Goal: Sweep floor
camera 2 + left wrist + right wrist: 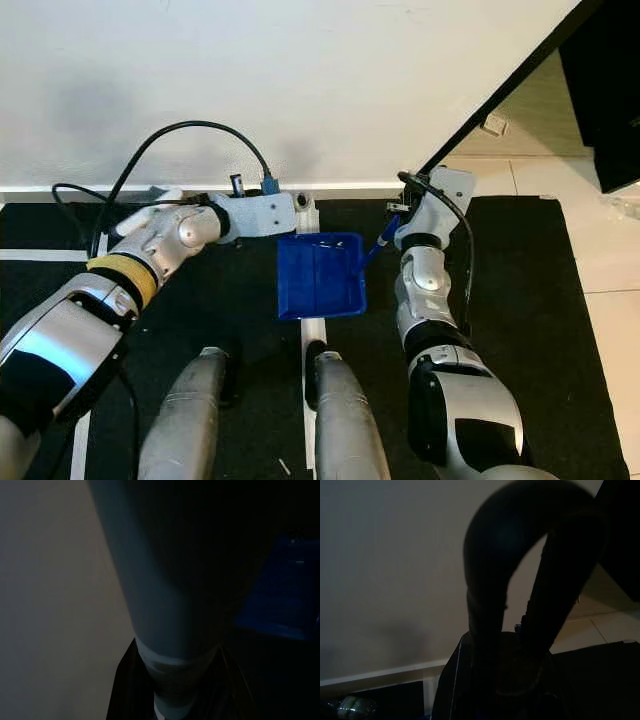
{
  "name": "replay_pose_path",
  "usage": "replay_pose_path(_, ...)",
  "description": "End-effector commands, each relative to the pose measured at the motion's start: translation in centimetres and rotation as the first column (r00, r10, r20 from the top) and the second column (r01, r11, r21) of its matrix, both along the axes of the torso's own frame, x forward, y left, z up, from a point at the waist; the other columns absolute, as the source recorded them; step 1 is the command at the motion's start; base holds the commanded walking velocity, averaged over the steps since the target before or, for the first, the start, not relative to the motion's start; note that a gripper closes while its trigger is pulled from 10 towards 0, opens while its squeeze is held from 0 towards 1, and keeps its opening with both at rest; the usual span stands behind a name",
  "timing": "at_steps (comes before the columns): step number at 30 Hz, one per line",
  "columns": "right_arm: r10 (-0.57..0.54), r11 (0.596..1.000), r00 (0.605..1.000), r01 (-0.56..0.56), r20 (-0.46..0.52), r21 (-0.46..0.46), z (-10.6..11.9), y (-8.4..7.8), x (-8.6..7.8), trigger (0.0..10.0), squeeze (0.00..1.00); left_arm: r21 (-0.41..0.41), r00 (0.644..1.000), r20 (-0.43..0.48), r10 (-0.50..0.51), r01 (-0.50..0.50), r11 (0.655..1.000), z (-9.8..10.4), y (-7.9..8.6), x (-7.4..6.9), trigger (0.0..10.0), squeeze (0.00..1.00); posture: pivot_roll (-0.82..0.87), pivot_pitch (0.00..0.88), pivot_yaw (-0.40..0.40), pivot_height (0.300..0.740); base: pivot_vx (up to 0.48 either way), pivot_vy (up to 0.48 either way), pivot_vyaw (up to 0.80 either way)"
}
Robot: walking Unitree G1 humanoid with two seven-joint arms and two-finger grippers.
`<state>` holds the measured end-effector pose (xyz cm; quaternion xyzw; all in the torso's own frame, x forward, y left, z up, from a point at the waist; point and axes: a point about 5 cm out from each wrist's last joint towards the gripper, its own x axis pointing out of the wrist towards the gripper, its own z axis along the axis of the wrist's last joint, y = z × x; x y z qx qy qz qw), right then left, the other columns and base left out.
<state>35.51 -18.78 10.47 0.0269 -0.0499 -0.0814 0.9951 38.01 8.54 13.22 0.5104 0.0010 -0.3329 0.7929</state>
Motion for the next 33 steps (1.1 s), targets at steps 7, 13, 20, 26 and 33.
replay_pose_path(7, 0.007, 1.0, 0.981, -0.004, -0.196, 0.016, -4.5, 0.1, -2.2, 10.0, 0.0, -0.071, 0.996, 0.068, -0.059, 0.064, 0.995, -0.7, -2.1, -1.0, 10.0, 0.0, 0.14, 0.388, -0.059, 0.74, 0.0, 0.0, 0.0)
replay_pose_path(13, 0.008, 1.0, 0.98, -0.005, -0.197, 0.018, -4.7, 0.2, -2.3, 10.0, 0.0, -0.14, 0.982, 0.152, -0.114, 0.136, 0.981, 0.6, -3.6, -1.2, 10.0, 0.0, 0.13, 0.384, -0.058, 0.74, 0.0, 0.0, 0.0)
replay_pose_path(20, 0.013, 1.0, 0.981, -0.01, -0.195, 0.019, -4.5, 0.4, -2.1, 10.0, 0.0, -0.163, 0.965, 0.11, -0.236, 0.252, 0.954, 0.1, -5.3, -2.4, 10.0, 0.0, 0.13, 0.381, -0.058, 0.74, 0.0, 0.0, 0.0)
replay_pose_path(26, 0.015, 1.0, 0.981, -0.012, -0.195, 0.016, -4.5, 0.3, -2.1, 10.0, 0.0, -0.166, 0.942, 0.07, -0.328, 0.335, 0.928, -1.0, -6.6, -3.7, 10.0, 0.0, 0.13, 0.379, -0.058, 0.74, 0.0, 0.0, 0.0)
replay_pose_path(33, 0.017, 1.0, 0.98, -0.016, -0.197, 0.01, -4.5, 0.3, -2.1, 10.0, 0.0, -0.067, 0.902, -0.108, -0.417, 0.412, 0.909, -4.4, -6.8, -5.6, 10.0, 0.0, 0.12, 0.377, -0.054, 0.74, 0.0, 0.0, 0.0)
